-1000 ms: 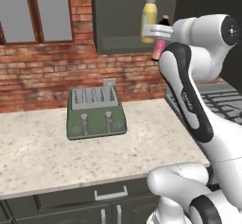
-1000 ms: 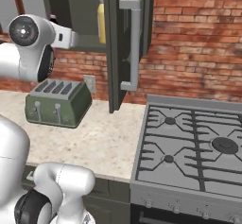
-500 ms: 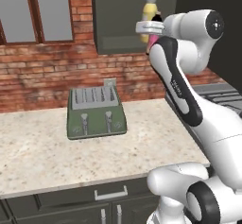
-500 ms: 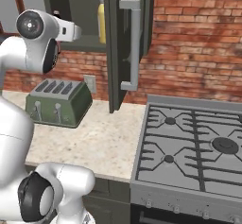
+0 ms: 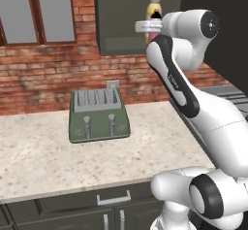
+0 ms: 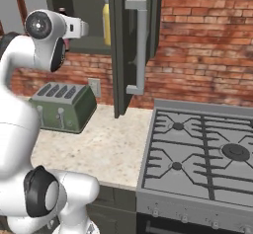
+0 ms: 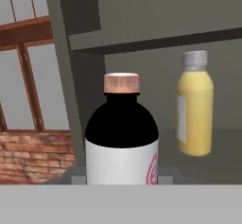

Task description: Sort all alcoholic drinks to one cabinet, and non-alcoholic drinks to the other.

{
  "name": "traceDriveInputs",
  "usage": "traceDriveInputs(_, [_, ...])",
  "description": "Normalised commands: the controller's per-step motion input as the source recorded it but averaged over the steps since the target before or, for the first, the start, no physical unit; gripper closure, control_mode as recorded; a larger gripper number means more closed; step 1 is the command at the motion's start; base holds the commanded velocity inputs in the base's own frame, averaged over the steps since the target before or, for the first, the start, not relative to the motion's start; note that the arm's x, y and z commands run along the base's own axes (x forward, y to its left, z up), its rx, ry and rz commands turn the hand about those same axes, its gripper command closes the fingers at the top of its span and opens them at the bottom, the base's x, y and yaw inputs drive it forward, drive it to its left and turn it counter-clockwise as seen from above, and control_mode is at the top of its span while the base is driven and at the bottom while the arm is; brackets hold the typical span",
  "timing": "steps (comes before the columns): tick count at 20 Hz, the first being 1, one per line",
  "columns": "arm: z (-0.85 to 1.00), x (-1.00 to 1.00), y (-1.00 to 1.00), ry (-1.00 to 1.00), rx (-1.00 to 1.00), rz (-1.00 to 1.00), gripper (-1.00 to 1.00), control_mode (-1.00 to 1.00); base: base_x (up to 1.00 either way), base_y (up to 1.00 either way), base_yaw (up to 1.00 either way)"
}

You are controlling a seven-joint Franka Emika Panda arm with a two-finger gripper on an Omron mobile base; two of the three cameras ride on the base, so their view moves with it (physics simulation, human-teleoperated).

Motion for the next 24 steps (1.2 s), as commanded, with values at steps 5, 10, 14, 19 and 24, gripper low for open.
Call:
traceDriveInputs(5, [0.00, 0.37, 0.00, -0.03, 0.00, 0.02, 1.00, -1.00, 0.00, 0.00, 0.00])
traceDriveInputs(10, [0.00, 0.32, 0.00, 0.00, 0.00, 0.00, 1.00, -1.00, 0.00, 0.00, 0.00])
traceDriveInputs(14, [-0.02, 0.28, 0.00, 0.00, 0.00, 0.00, 1.00, -1.00, 0.00, 0.00, 0.00])
traceDriveInputs(19, [-0.09, 0.18, 0.00, 0.00, 0.00, 0.00, 1.00, -1.00, 0.00, 0.00, 0.00])
traceDriveInputs(24, [-0.17, 0.05, 0.00, 0.00, 0.00, 0.00, 1.00, -1.00, 0.00, 0.00, 0.00])
